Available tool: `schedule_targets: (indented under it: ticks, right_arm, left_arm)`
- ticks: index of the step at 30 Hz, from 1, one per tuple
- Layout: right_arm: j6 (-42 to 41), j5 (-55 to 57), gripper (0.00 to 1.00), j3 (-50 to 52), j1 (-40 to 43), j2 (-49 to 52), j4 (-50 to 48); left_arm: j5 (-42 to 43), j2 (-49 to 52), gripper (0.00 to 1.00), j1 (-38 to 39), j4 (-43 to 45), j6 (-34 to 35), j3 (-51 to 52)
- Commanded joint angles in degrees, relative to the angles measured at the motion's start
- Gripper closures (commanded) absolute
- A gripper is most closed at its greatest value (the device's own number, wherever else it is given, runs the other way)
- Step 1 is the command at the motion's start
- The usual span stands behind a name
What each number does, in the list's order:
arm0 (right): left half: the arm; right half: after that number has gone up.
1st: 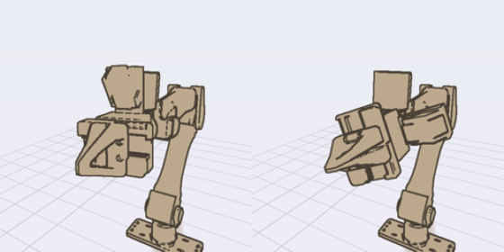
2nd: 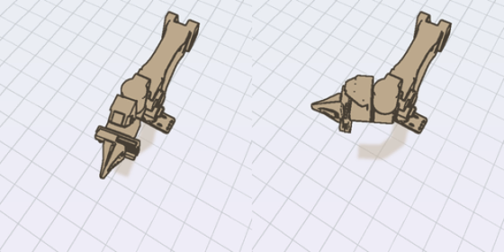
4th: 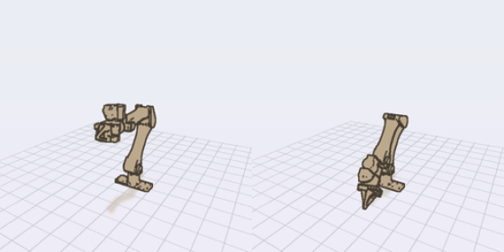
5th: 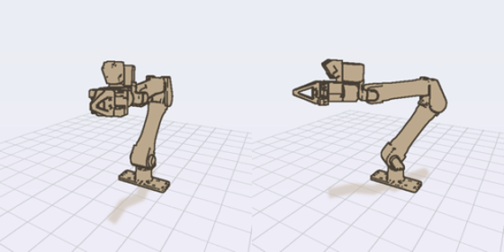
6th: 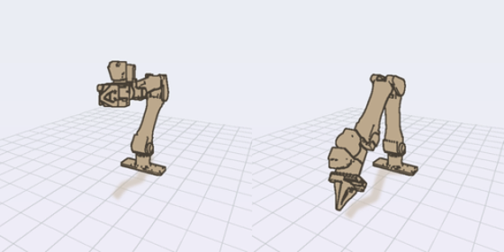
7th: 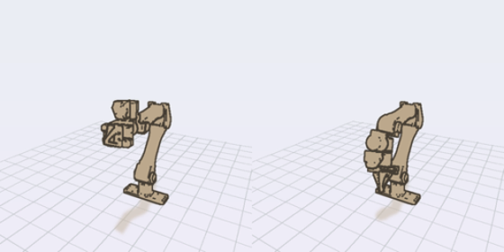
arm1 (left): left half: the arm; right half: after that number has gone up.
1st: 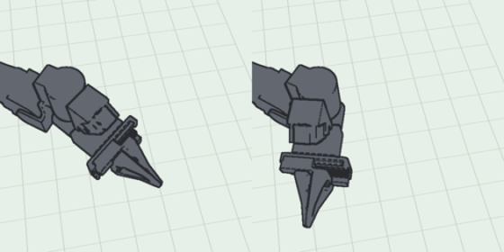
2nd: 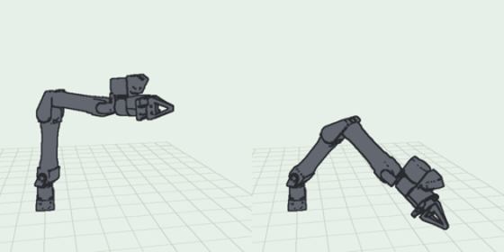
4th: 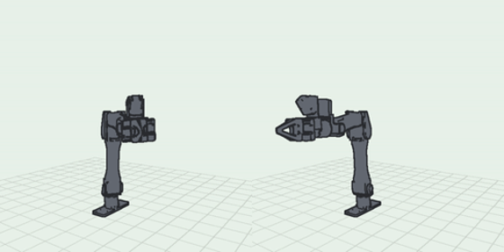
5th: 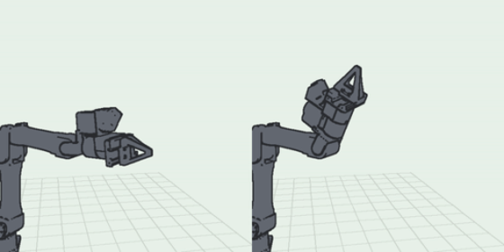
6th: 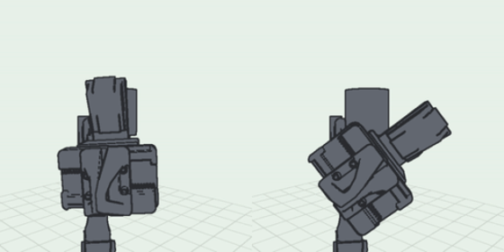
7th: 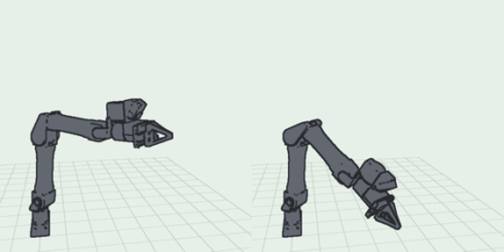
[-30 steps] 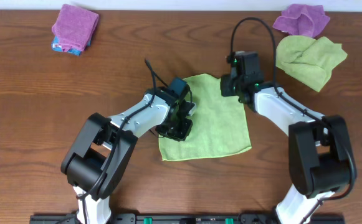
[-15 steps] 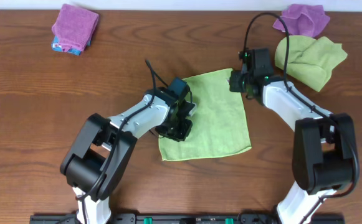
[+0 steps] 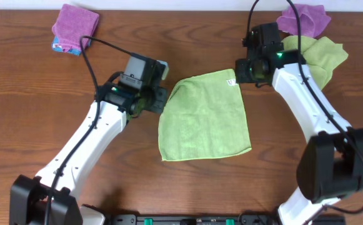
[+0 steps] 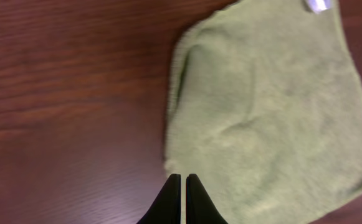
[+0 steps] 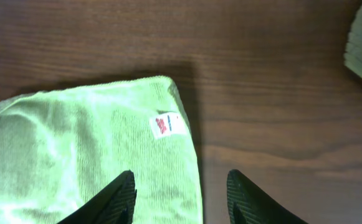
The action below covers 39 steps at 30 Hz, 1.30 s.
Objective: Fold the cloth
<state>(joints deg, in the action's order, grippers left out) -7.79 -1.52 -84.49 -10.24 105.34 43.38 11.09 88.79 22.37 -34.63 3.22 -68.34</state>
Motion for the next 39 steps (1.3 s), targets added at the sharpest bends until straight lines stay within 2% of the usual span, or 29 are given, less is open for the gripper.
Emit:
schedule_targets:
  ticks: [1, 6, 8, 9, 10, 15, 22, 39]
  right_arm:
    - [2.8, -0.1, 0.51, -1.2, 0.3, -2.8, 1.8]
    - [7.1, -5.6, 0.61, -1.2, -0.8, -2.8, 6.0]
    - [7.6, -5.9, 0.76, -1.2, -2.1, -2.8, 8.2]
    - [7.8, -5.9, 0.92, -1.2, -2.7, -2.8, 9.2]
    - [7.9, -5.9, 0.99, -1.2, -3.5, -2.8, 10.3]
    - [7.9, -5.9, 0.98, -0.5, -7.5, -2.8, 13.2]
    - [7.9, -9.0, 0.98, 5.2, -8.3, -2.8, 12.1]
    - [7.8, -12.3, 0.98, 13.1, -14.1, -2.8, 9.9]
  left_arm:
    - [-2.5, 3.1, 0.94, -0.9, 0.9, 0.7, -0.7]
    - [1.2, 8.8, 0.91, -1.5, 8.1, 0.7, -0.7]
    - [4.3, 11.2, 0.89, -1.7, 11.4, 0.7, -0.7]
    - [5.9, 12.5, 0.89, -1.7, 13.0, 0.7, -0.7]
    - [7.7, 13.7, 0.89, -1.7, 14.3, 0.7, -0.7]
    - [11.6, 17.9, 0.94, -1.7, 18.6, 0.7, -0.7]
    - [16.2, 20.5, 0.94, -1.6, 19.6, 0.7, -0.7]
    - [12.4, 25.2, 0.94, -1.6, 26.3, 0.6, -0.7]
